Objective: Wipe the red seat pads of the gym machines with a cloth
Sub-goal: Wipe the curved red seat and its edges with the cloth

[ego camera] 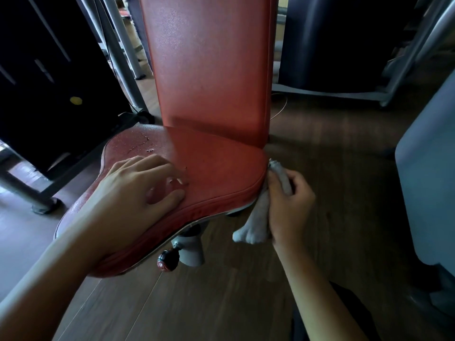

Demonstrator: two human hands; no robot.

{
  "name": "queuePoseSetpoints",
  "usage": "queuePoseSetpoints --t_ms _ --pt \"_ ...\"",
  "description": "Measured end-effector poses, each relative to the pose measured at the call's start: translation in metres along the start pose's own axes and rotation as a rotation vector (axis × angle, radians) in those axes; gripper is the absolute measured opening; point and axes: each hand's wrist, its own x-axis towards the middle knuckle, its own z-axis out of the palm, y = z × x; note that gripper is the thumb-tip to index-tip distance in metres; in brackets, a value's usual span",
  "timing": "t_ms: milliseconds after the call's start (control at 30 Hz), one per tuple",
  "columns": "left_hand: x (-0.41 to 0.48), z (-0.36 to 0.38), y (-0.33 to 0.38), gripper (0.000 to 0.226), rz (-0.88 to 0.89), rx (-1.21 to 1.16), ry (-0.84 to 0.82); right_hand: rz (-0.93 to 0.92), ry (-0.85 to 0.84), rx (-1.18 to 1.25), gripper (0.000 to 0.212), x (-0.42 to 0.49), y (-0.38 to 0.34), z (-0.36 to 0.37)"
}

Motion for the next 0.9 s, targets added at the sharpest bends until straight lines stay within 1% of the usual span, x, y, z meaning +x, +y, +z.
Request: queuePoseSetpoints --t_ms 67,167,233,300,400,533,633,667,700,767,833,900 --pt "0.0 0.0 -0.001 0.027 -0.003 -0.004 0.003 -0.015 -0.034 0.004 0.001 -0.019 -0.002 -0.005" --pt "0.001 0.0 -0.001 0.026 0.005 -0.009 -0.001 -0.08 -0.082 -0.024 0.004 -0.032 -0.004 -0.011" --pt "0.002 0.0 -0.002 0.026 0.009 -0.006 -0.002 -0.054 -0.054 -0.048 0.002 -0.015 -0.003 -0.006" --pt "0.001 0.001 -0.002 0.024 0.012 -0.01 0.002 -0.014 -0.017 -0.063 0.006 0.004 -0.002 0.0" --pt "0.0 0.002 -0.003 0.023 0.011 -0.022 0.007 0.022 0.01 -0.027 0.005 -0.004 -0.001 -0.001" --pt "0.001 0.001 -0.004 0.023 0.011 -0.032 0.003 -0.029 -0.05 -0.036 0.002 -0.041 -0.004 -0.007" --pt "0.001 0.002 -0.005 0.022 0.0 -0.025 0.006 -0.043 0.024 -0.054 0.008 -0.012 -0.005 0.002" --pt "0.0 0.002 -0.005 0.022 0.0 -0.023 0.008 -0.046 0.039 -0.074 0.006 0.003 -0.007 0.006" --pt "0.001 0.002 -0.005 0.023 0.0 -0.021 0.006 -0.058 0.028 -0.1 0.002 0.016 -0.008 0.009" --pt "0.001 0.002 -0.005 0.025 -0.004 -0.021 0.002 -0.079 0.004 -0.15 0.008 0.025 -0.01 0.009" --pt "0.0 0.0 -0.005 0.027 -0.014 -0.023 0.005 -0.113 -0.037 -0.195 0.01 0.013 -0.014 0.003" --pt "0.0 -0.001 -0.004 0.03 -0.014 -0.013 0.003 -0.183 -0.117 -0.257 0.013 0.001 -0.02 -0.004"
